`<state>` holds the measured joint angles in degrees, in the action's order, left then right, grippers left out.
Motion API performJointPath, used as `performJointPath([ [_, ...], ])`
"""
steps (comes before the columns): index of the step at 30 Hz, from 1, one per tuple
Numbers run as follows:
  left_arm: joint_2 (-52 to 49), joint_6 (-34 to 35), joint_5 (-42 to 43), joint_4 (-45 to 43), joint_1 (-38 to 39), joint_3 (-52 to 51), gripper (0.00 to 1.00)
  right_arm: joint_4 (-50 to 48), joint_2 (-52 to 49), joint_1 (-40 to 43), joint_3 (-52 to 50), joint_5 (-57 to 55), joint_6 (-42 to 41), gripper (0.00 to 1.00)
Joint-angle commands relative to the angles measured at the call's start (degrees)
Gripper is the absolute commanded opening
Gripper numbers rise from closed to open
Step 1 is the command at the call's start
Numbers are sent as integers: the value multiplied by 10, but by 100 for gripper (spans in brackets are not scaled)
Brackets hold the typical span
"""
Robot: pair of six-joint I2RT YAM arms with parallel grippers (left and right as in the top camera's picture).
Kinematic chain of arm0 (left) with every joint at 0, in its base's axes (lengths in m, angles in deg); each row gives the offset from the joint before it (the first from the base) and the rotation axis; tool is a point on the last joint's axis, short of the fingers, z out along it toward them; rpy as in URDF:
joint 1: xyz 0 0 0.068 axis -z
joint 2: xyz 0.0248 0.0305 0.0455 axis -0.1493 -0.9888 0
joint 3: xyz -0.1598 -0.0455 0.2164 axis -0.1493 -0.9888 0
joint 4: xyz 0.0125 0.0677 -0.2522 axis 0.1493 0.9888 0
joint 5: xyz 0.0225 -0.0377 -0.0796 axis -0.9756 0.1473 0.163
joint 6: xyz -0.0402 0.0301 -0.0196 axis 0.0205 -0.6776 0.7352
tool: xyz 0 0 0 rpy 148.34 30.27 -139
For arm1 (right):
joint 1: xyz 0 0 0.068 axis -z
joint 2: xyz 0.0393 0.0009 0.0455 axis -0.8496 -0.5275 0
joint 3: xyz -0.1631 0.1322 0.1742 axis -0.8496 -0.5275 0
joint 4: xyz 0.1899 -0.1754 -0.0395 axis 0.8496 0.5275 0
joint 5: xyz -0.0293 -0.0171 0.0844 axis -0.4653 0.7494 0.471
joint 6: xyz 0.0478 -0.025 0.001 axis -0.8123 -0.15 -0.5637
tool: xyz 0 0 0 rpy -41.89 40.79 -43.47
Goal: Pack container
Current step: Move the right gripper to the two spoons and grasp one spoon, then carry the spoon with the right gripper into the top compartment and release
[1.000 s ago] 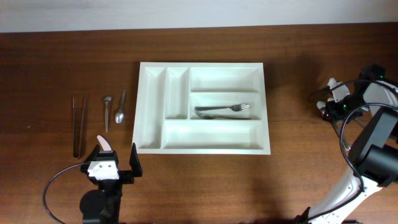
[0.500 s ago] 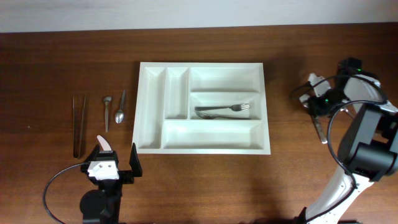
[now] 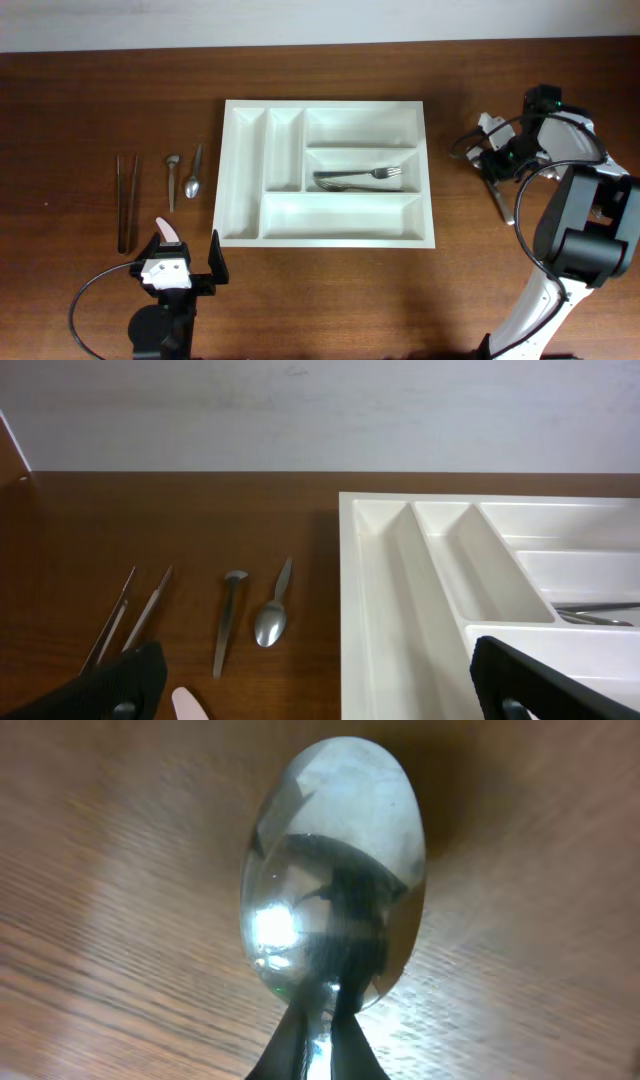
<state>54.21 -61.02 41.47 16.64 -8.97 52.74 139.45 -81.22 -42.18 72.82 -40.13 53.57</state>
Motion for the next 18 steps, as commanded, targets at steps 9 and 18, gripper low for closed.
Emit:
performJointPath([
  [9, 5, -1, 6, -2, 2, -7, 99, 50, 14, -67, 215, 77, -1, 4],
  [18, 5, -1, 6, -2, 2, -7, 99, 50, 12, -189, 264, 109, 219, 4],
])
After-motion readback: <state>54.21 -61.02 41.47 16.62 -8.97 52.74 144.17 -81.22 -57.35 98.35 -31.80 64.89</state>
